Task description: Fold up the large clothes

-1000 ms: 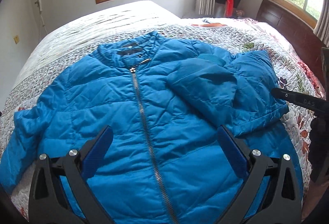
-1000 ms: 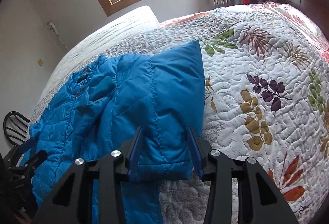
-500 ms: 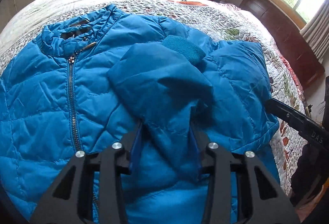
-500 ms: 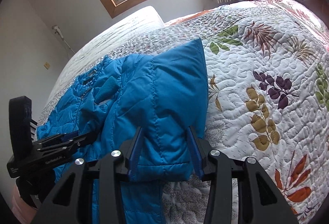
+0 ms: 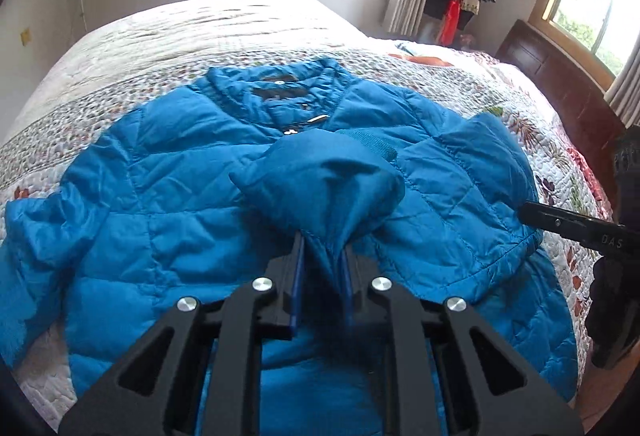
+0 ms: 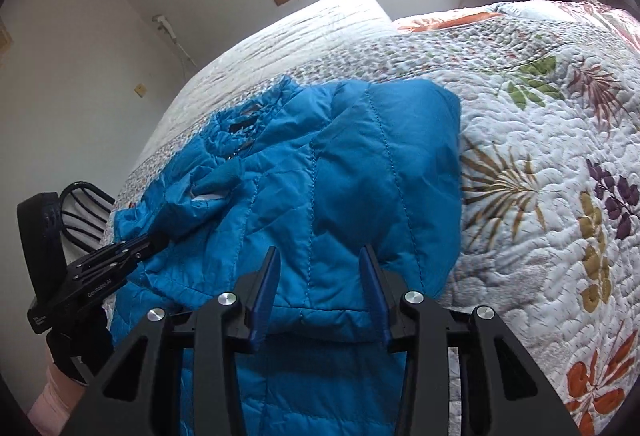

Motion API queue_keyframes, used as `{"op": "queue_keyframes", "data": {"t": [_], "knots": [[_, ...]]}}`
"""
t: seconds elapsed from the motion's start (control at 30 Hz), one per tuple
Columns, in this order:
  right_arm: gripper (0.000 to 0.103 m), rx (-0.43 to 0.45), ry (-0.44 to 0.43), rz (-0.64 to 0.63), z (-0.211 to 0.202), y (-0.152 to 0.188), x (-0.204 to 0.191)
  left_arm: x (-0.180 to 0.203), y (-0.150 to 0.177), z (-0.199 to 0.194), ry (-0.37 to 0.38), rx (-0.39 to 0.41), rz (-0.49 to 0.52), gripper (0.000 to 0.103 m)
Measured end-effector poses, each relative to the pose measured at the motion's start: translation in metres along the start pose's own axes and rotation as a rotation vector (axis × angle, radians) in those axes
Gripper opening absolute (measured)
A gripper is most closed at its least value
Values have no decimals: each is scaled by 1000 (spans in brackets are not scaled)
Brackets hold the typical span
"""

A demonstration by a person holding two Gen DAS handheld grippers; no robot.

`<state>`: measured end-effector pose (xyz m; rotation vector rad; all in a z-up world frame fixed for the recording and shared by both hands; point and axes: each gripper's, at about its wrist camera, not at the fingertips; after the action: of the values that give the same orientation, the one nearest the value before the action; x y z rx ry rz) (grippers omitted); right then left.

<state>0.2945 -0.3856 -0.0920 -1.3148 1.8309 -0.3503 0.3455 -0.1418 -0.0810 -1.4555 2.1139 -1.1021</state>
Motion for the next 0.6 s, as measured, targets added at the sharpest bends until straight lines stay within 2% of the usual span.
{"op": "queue_keyframes", "data": {"t": [0.07, 0.17, 0.27, 0.33, 0.43, 0.5, 0.6], "knots": [[36, -51, -14, 0, 21, 3, -6, -20, 3, -2, -25, 3, -17, 14], [36, -91, -13, -17, 45, 9, -11, -42, 14, 6, -55, -25, -28, 17], [36, -93, 4, -31, 51, 11, -15, -52, 23, 15, -65, -49, -35, 31], [36, -88, 13, -45, 49, 11, -18, -57, 24, 13, -81, -40, -28, 47], [36, -87, 9, -43, 39, 7, -17, -65, 20, 2, -74, -27, -53, 57], [36, -83, 18, -45, 26, 2, -18, -68, 17, -9, -79, -7, -65, 60], [38, -47, 43, -58, 8, -7, -21, -56, 5, -25, -82, 44, -24, 66]]}}
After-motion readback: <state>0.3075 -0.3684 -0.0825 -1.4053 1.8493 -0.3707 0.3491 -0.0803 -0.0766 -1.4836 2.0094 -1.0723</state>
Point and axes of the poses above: each gripper's, at about its wrist camera, not at the fingertips, and z roughly the way its jaws point, x to its right, y to its underside, and after that the axes turned 13 degrees about x, right-handed
